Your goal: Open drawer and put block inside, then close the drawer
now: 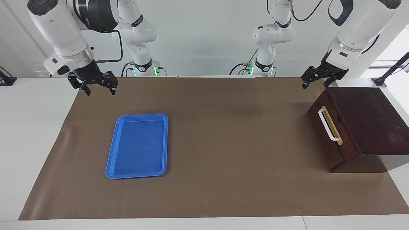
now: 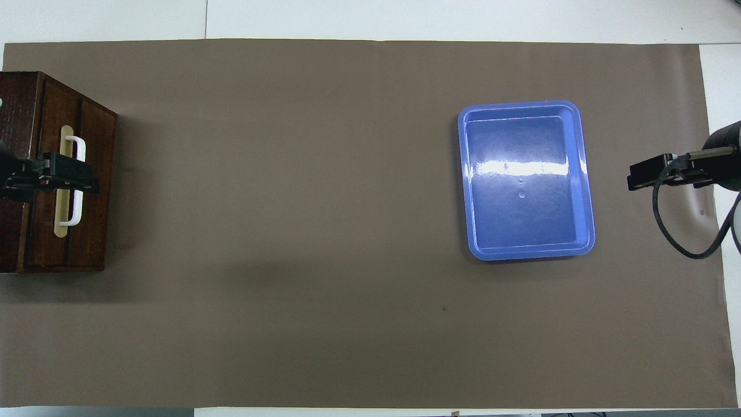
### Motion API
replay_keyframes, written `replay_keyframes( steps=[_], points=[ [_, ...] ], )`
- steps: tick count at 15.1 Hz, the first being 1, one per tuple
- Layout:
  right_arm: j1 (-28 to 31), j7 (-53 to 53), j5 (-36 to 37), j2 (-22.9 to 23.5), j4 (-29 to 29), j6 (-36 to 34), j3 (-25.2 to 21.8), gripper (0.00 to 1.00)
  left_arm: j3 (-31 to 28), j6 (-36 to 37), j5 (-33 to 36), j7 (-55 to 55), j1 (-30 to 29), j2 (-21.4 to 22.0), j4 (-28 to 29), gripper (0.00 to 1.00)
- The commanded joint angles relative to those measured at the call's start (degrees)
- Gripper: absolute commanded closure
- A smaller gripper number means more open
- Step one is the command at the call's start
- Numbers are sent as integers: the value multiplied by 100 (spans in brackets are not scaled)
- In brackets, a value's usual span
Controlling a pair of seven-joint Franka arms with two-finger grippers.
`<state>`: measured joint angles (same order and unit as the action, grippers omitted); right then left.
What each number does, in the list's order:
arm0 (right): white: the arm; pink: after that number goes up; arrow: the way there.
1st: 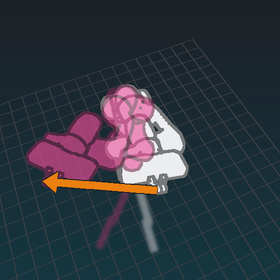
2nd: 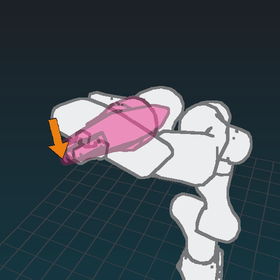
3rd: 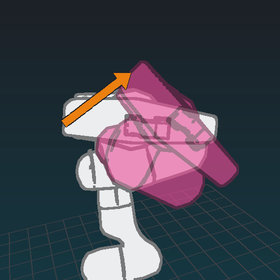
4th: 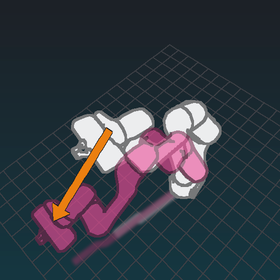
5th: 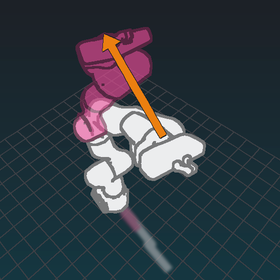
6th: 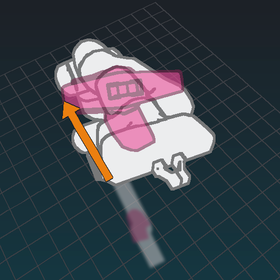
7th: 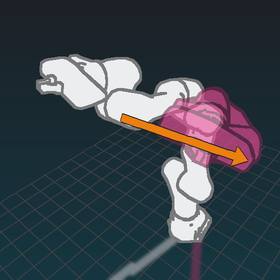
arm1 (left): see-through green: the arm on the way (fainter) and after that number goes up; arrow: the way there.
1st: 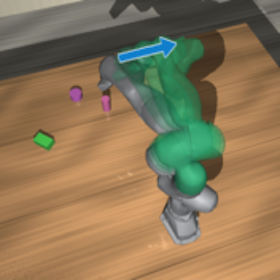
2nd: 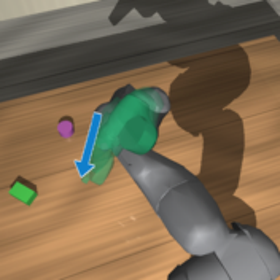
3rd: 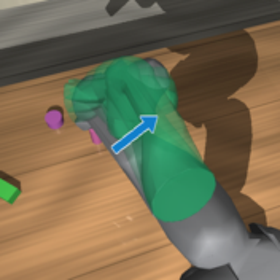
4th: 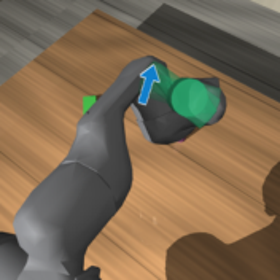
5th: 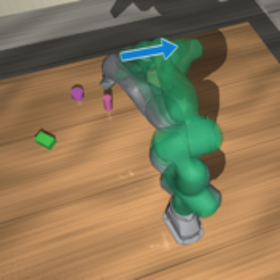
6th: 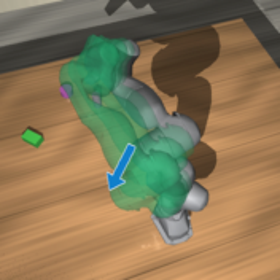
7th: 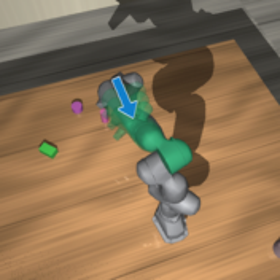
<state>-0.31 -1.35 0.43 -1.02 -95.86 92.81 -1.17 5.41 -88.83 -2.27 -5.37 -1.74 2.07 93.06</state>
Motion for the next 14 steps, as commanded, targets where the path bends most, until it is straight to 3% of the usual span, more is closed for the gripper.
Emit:
replay_keyframes(
  steps=[1, 14],
  points=[
    [74, -67, -96, -74, -56, 9, 38, 0, -48, -20, 51, 80, 77, -83, -148, 0],
    [74, -67, -96, -74, -47, 9, 38, 0, -57, -143, 77, 97, 130, -40, -122, 0]
  ],
)
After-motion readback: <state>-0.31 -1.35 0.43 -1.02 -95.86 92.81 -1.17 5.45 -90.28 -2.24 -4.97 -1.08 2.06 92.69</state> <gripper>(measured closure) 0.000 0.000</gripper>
